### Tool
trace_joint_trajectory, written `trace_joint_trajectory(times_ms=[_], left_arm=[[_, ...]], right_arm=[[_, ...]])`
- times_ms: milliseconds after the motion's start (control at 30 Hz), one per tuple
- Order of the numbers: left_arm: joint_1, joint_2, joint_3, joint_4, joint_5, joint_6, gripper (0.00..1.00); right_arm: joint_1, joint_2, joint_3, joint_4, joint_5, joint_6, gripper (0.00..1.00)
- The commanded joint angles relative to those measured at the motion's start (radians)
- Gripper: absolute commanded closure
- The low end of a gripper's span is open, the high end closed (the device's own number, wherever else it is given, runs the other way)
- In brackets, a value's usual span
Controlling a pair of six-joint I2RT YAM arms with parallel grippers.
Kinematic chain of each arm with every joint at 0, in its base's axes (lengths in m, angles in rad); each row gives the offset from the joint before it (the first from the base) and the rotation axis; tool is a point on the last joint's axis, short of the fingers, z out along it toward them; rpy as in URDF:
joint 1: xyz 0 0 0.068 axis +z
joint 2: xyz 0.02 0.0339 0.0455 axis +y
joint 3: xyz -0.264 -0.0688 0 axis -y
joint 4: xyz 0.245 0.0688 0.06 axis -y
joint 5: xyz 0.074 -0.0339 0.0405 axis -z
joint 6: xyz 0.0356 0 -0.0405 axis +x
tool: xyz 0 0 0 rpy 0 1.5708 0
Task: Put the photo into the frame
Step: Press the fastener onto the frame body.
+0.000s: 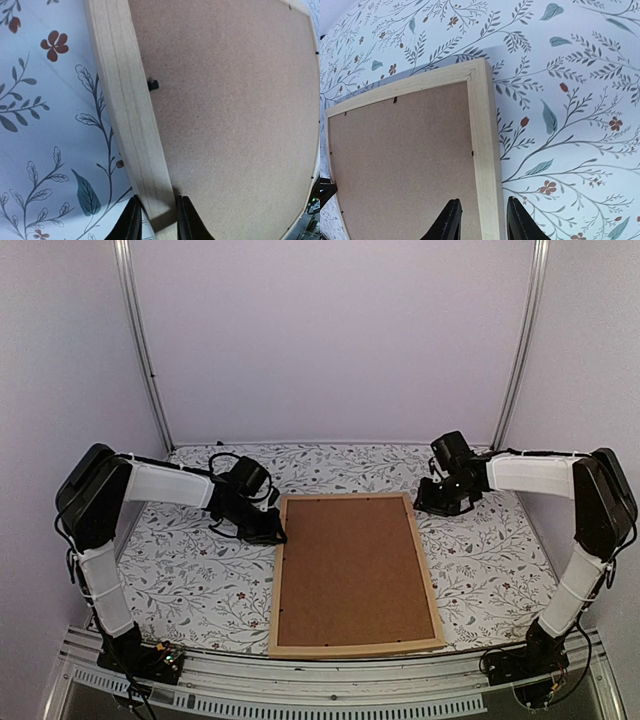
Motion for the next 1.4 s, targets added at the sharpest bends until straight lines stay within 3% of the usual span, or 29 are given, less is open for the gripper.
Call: trace_joint_trajectory(times_ms=[0, 333, 1367], left_arm=[[0.002, 0.028, 0.0, 0.031, -0.009, 0.044, 0.82], [-0.009, 0.016, -0.005, 0.029, -0.006, 0.038, 0.82], [-0.04, 0.036, -0.006, 0.035, 0.0, 0.031, 0.82]], right_arm=[[-0.02, 0.087, 0.117, -0.136, 0.087, -0.103, 0.67], [-0.021, 0.251, 0.302, -0.217, 0.102, -0.18, 0.67], [0.022, 0.359, 0.342, -0.227, 0.053, -0.185, 0.68]])
